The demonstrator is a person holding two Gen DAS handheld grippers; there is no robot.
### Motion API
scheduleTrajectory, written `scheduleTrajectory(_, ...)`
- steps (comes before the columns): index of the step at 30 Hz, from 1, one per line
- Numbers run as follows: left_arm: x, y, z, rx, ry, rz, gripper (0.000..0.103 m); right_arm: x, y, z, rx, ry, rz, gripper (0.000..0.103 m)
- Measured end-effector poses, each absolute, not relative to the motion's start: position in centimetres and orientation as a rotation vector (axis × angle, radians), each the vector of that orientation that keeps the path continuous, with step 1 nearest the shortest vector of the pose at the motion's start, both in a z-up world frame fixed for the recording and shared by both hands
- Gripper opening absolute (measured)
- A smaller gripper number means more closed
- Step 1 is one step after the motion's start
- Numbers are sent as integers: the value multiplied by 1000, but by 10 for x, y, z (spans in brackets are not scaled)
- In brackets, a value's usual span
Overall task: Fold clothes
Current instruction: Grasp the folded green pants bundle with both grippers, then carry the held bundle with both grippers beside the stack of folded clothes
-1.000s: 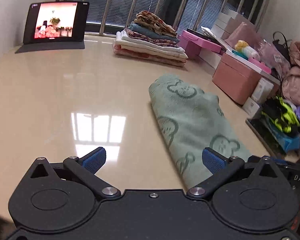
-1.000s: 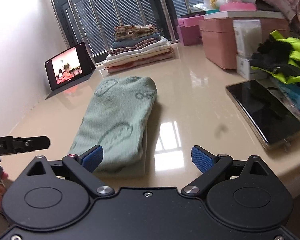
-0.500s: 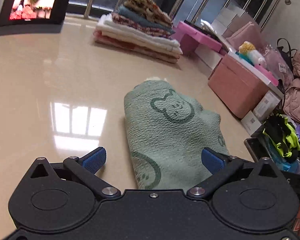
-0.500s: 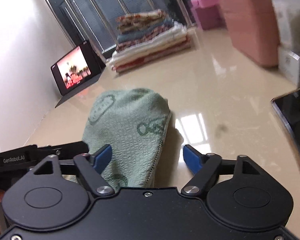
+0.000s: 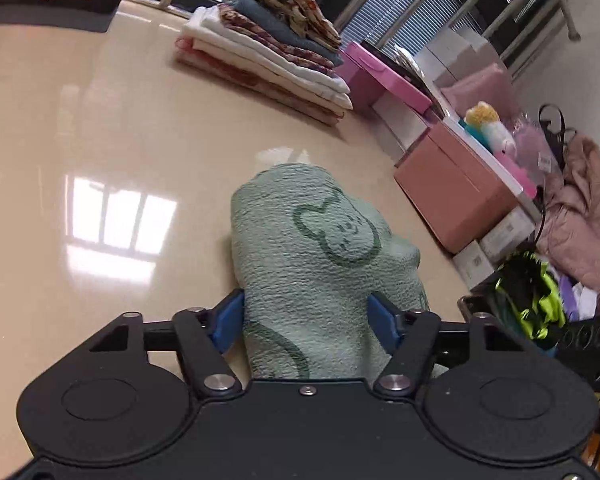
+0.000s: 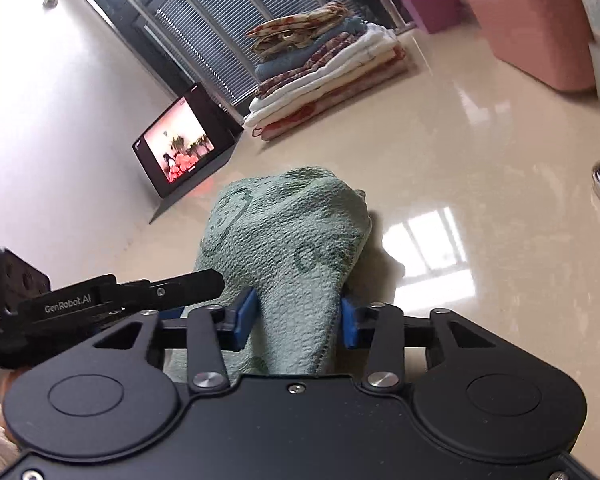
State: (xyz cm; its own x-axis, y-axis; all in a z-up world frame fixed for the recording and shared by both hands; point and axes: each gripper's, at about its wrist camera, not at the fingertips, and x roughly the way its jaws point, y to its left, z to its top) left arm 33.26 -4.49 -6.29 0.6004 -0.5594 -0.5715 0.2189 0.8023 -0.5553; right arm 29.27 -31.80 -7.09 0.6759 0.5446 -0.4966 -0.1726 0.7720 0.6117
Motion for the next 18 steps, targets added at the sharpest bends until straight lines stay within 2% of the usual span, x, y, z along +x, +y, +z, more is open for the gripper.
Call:
scheduleTrajectory(5,336,-39,-67,-514,817,-443,37,294,-321,-80,644,737,430,23)
scheduleTrajectory(6,337,-38,-68,-522,817,-435,29,294,-320,-82,658,738,429,19)
scheduleTrajectory(9,336,-35,-66,-546,793,-435,15,295,-316,-82,676,733,438,15)
scheduleTrajectory(18,329,7,-24,-576,646,-436,12,306,-275,-37,641,652,541,11)
